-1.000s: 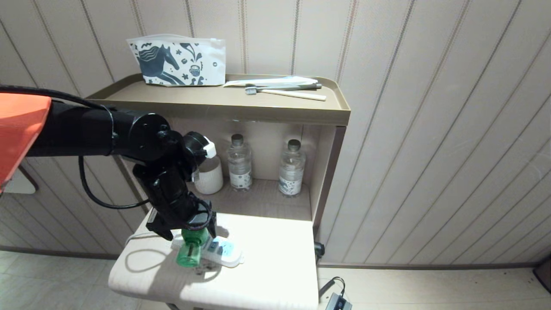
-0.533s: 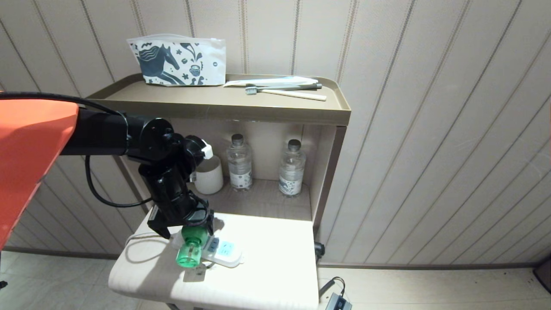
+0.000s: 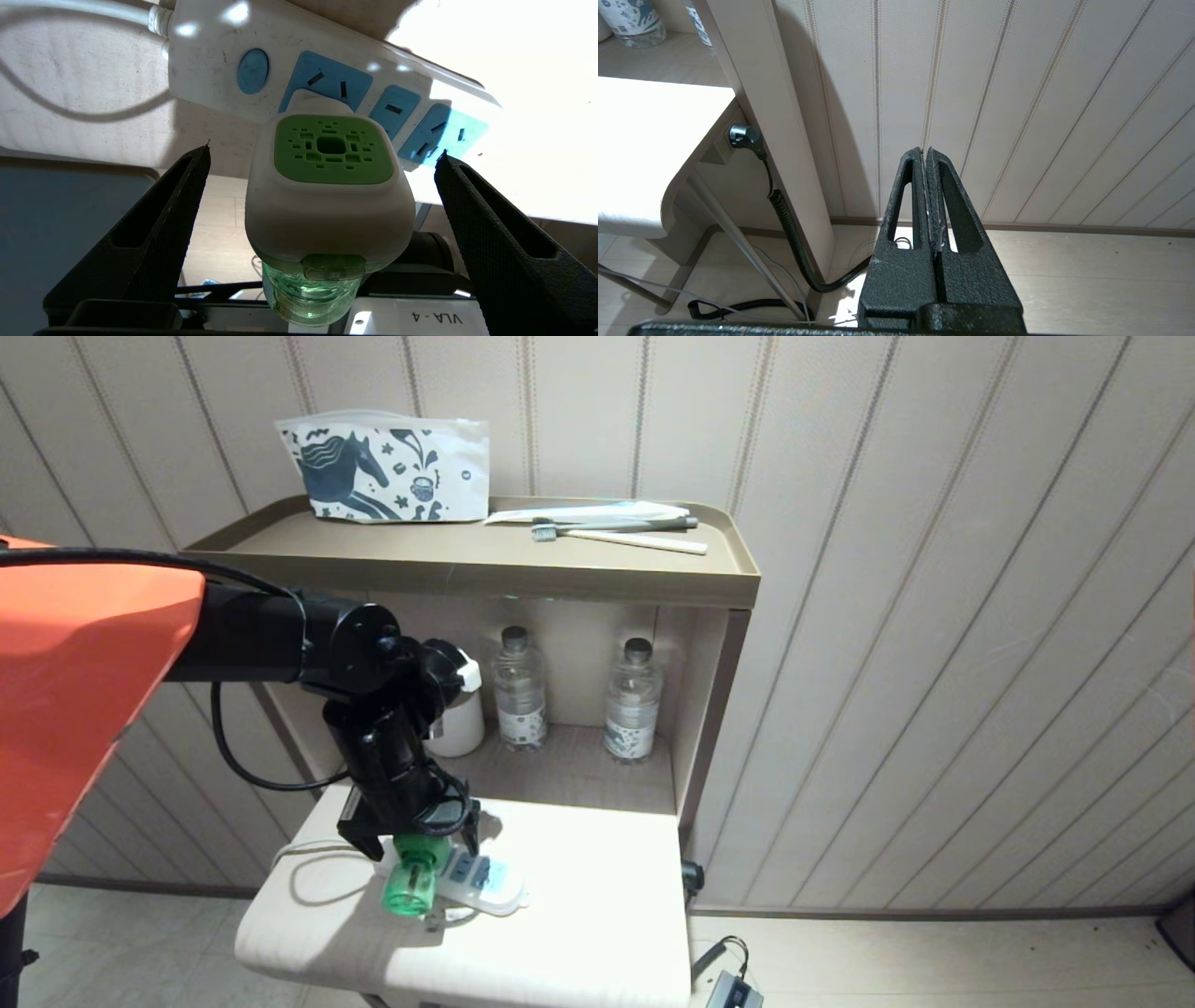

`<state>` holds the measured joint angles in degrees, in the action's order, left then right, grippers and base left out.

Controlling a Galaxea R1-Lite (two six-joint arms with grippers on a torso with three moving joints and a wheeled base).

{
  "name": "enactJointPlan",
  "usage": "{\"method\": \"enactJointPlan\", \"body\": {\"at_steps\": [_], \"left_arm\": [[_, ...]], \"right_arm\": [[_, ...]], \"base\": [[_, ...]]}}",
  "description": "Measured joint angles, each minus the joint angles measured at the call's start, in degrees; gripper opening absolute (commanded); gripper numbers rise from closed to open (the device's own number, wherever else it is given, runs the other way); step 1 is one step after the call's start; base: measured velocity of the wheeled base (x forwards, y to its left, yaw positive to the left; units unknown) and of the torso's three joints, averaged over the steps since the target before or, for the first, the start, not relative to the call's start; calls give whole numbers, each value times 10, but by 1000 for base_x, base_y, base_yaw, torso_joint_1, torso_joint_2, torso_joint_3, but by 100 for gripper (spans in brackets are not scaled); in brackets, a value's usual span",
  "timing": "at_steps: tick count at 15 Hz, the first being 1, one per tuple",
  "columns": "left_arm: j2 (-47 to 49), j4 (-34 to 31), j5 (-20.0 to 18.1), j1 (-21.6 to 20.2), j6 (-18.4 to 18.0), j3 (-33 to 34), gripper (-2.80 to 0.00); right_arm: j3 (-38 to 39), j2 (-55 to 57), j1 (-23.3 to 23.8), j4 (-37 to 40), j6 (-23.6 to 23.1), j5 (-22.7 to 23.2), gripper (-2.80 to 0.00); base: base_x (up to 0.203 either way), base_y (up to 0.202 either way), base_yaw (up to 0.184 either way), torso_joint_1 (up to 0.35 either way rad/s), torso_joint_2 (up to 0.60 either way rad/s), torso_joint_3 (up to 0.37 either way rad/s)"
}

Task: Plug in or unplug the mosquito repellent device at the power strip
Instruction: Hold the socket with your right hand and unplug it with your left hand

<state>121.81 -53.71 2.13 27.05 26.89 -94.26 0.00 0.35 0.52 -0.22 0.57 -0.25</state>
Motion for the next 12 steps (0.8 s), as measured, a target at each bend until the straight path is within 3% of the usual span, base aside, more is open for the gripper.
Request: {"method": "enactJointPlan", "body": {"at_steps": [3,4,12], "left_arm": [[3,1,1,1,0,0,0],[4,1,1,1,-1,-1,-280],[11,-4,1,0,-3,-19,-280]], "right_arm": [[0,0,0,0,0,0,-280],[0,0,0,0,0,0,-280],[0,0,0,0,0,0,-280]], "base": [[0,0,0,0,0,0],[0,0,0,0,0,0],[0,0,0,0,0,0]]}}
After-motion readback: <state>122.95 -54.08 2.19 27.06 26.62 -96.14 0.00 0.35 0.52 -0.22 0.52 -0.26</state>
